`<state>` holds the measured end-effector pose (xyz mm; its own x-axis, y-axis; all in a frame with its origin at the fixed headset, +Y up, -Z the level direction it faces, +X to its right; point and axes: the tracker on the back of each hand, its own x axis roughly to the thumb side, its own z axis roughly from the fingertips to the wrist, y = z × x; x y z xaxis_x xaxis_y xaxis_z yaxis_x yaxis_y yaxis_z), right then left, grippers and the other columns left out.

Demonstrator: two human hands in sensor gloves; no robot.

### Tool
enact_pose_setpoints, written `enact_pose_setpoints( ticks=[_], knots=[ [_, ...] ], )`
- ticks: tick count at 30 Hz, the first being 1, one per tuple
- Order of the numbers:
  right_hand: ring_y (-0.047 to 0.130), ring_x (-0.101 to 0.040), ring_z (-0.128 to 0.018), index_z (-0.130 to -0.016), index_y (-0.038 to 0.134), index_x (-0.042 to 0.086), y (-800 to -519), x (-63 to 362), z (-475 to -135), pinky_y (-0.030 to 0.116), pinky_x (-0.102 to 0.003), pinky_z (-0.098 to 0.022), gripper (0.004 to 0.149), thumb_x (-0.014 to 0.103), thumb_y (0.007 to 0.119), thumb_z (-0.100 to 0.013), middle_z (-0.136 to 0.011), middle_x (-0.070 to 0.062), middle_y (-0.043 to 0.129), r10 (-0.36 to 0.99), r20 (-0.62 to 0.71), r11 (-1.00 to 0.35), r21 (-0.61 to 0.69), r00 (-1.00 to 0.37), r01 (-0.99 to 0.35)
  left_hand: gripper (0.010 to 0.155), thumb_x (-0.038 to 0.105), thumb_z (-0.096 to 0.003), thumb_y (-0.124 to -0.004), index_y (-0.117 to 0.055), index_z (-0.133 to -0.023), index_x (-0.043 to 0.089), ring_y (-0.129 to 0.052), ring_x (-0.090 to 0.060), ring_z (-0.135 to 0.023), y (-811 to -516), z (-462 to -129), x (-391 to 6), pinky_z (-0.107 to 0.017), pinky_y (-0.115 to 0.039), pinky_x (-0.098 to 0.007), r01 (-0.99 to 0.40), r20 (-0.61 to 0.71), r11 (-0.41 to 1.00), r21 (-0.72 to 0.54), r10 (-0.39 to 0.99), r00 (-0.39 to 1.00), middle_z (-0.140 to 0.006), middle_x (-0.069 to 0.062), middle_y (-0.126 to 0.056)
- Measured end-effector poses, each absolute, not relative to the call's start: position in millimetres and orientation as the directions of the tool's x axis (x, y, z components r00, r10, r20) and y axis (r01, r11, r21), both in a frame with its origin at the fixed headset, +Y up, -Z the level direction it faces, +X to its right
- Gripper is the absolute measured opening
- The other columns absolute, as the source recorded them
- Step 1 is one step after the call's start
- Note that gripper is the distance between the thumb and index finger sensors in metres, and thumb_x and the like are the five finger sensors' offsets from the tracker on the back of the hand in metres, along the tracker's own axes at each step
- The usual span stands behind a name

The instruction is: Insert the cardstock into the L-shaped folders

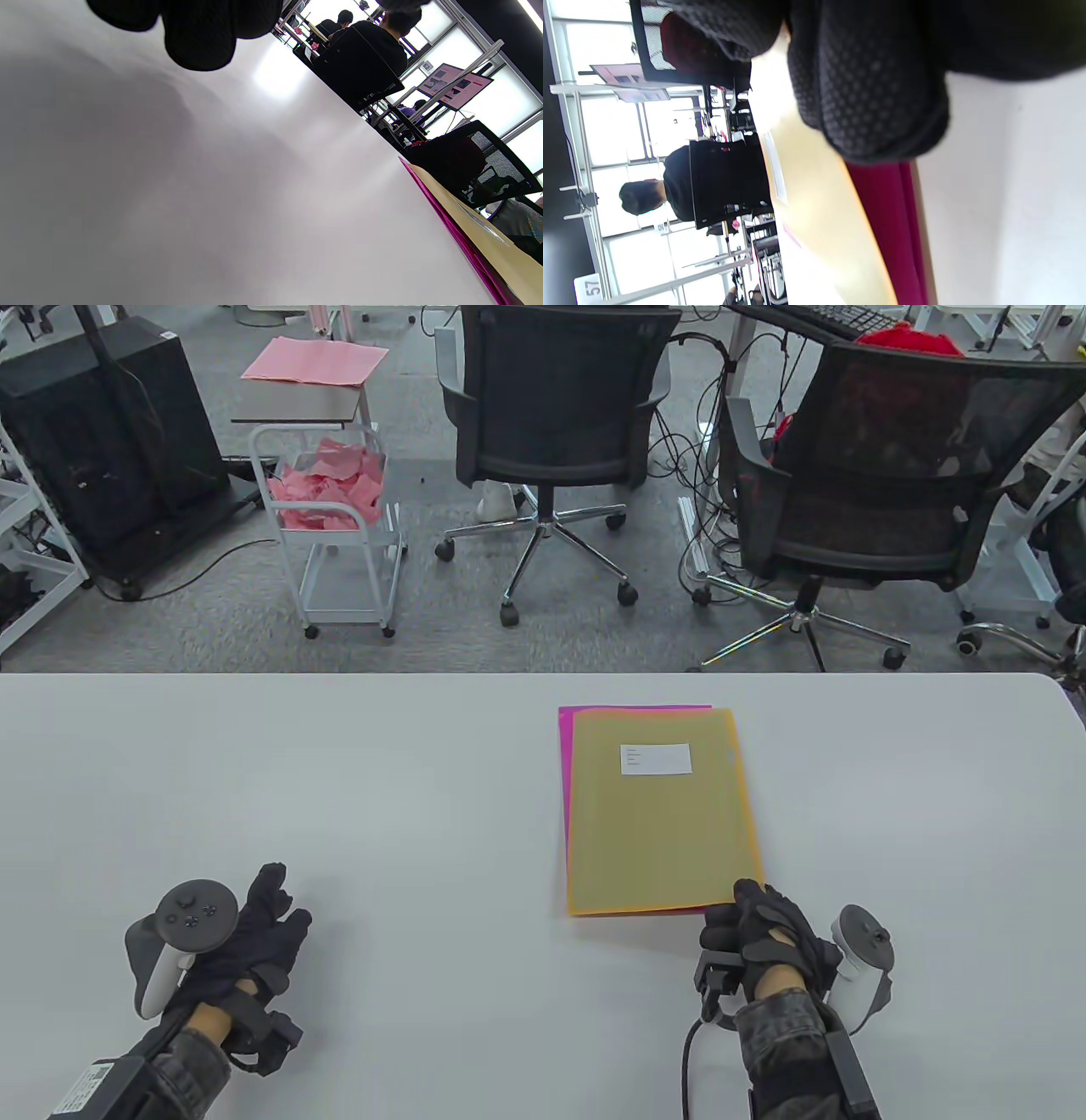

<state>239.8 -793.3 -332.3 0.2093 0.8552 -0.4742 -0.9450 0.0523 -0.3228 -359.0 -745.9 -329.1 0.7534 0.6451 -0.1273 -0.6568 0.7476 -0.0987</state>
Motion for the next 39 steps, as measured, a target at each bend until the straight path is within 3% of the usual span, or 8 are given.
enact_pose_setpoints(
  ticks=[4,10,14,19,33,39],
  knots=[
    [0.101,-0.022,-0.032,-0.085,0.057,-0.001,-797,237,-335,0.089,-0.034,-0.019,0.057,0.04,0.068,-0.048,-0.059,-0.02,0.09,0.845,-0.493,0.085,-0.259,0.207,-0.962,0.077,0.052,-0.0465,-0.067,-0.03,-0.106,0.021,-0.089,-0.043,-0.084,-745,-328,-358,-0.059,-0.07,-0.059,-0.652,-0.131,0.751,-0.107,0.639,0.758,-0.105,-0.018,-0.063],
    [0.095,-0.026,-0.05,-0.096,0.029,-0.004,-798,236,-335,0.086,-0.037,-0.032,0.076,0.046,0.063,-0.05,-0.079,-0.029,0.073,0.846,-0.501,0.095,-0.199,0.184,-0.975,0.077,0.054,-0.0463,-0.067,-0.03,-0.106,0.021,-0.088,-0.044,-0.084,-746,-328,-358,-0.059,-0.07,-0.059,-0.649,-0.134,0.752,-0.116,0.636,0.76,-0.105,-0.018,-0.063],
    [0.091,-0.029,-0.057,-0.095,0.014,-0.006,-798,235,-337,0.084,-0.038,-0.036,0.082,0.047,0.06,-0.051,-0.088,-0.034,0.06,0.854,-0.476,0.132,-0.195,0.211,-0.972,0.078,0.054,-0.0463,-0.067,-0.03,-0.107,0.021,-0.088,-0.044,-0.084,-746,-328,-358,-0.059,-0.07,-0.059,-0.644,-0.138,0.755,-0.123,0.63,0.764,-0.105,-0.018,-0.063],
    [0.085,-0.032,-0.065,-0.086,-0.007,-0.009,-795,233,-336,0.082,-0.039,-0.041,0.093,0.049,0.057,-0.052,-0.092,-0.04,0.04,0.848,-0.453,0.202,-0.204,0.275,-0.958,0.078,0.055,-0.0463,-0.067,-0.03,-0.107,0.021,-0.088,-0.044,-0.084,-746,-328,-358,-0.059,-0.07,-0.059,-0.641,-0.141,0.757,-0.128,0.626,0.767,-0.105,-0.019,-0.063],
    [0.077,-0.04,-0.077,-0.085,-0.013,-0.003,-788,228,-336,0.08,-0.043,-0.047,0.093,0.051,0.055,-0.052,-0.085,-0.051,0.009,0.844,-0.402,0.282,-0.226,0.353,-0.932,0.078,0.055,-0.0463,-0.067,-0.03,-0.107,0.021,-0.088,-0.044,-0.085,-746,-328,-357,-0.06,-0.07,-0.059,-0.64,-0.144,0.756,-0.139,0.624,0.768,-0.105,-0.019,-0.063],
    [0.075,-0.043,-0.079,-0.085,-0.013,-0.002,-787,228,-335,0.081,-0.045,-0.048,0.094,0.053,0.055,-0.052,-0.081,-0.051,0.006,0.834,-0.418,0.286,-0.229,0.36,-0.93,0.078,0.056,-0.0463,-0.067,-0.03,-0.107,0.022,-0.087,-0.044,-0.085,-746,-328,-357,-0.06,-0.069,-0.06,-0.639,-0.142,0.755,-0.145,0.624,0.769,-0.105,-0.019,-0.062]
  ],
)
